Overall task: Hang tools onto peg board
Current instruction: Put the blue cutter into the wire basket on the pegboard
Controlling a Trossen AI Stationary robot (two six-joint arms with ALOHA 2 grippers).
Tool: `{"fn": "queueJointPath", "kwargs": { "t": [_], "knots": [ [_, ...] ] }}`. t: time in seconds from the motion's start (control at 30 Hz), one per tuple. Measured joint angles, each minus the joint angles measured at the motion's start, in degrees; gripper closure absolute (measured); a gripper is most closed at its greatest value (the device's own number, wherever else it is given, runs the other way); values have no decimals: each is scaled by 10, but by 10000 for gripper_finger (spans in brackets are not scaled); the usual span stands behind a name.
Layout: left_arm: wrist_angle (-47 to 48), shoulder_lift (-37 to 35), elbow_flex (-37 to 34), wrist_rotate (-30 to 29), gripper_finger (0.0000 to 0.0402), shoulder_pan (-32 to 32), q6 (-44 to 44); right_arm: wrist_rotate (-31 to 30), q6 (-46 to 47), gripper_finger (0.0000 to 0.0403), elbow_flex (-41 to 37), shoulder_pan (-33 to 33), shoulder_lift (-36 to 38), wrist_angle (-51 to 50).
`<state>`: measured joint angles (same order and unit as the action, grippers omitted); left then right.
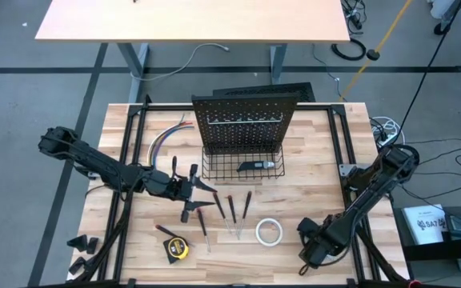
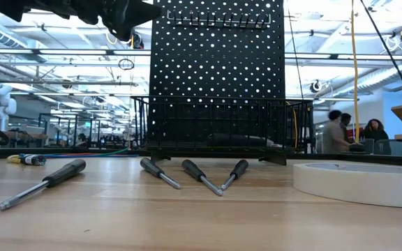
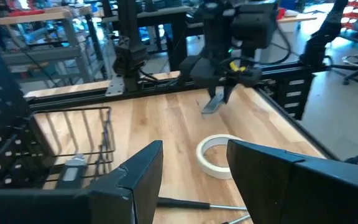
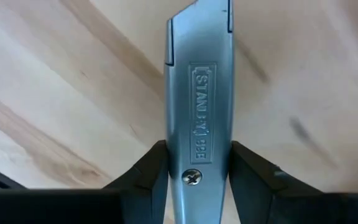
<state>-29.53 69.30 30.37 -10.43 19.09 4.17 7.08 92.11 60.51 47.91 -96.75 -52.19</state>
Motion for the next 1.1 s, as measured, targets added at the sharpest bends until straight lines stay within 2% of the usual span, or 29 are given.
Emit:
{"fn": "queueJointPath", "kwargs": {
  "t": [0.13, 0.3, 0.47, 0.6, 0.8, 1.1],
  "knots": [
    [0, 0, 0, -17, 214, 0, 11, -65, -73, 280, 65, -34, 0, -95],
    [0, -12, 0, -21, 214, 0, 12, -232, -190, 280, 136, -87, 0, -180],
    [0, -31, 0, -22, 214, 1, 11, -398, -378, 280, 170, -151, 1, -154],
    [4, -44, 0, -22, 214, 1, 7, -487, -548, 280, 185, -209, 1, -87],
    [20, -48, 0, -22, 214, 2, 7, -506, -770, 280, 202, -298, 1, 12],
    [27, -48, 0, -22, 214, 2, 7, -444, -929, 280, 202, -399, 1, 137]
  ]
}}
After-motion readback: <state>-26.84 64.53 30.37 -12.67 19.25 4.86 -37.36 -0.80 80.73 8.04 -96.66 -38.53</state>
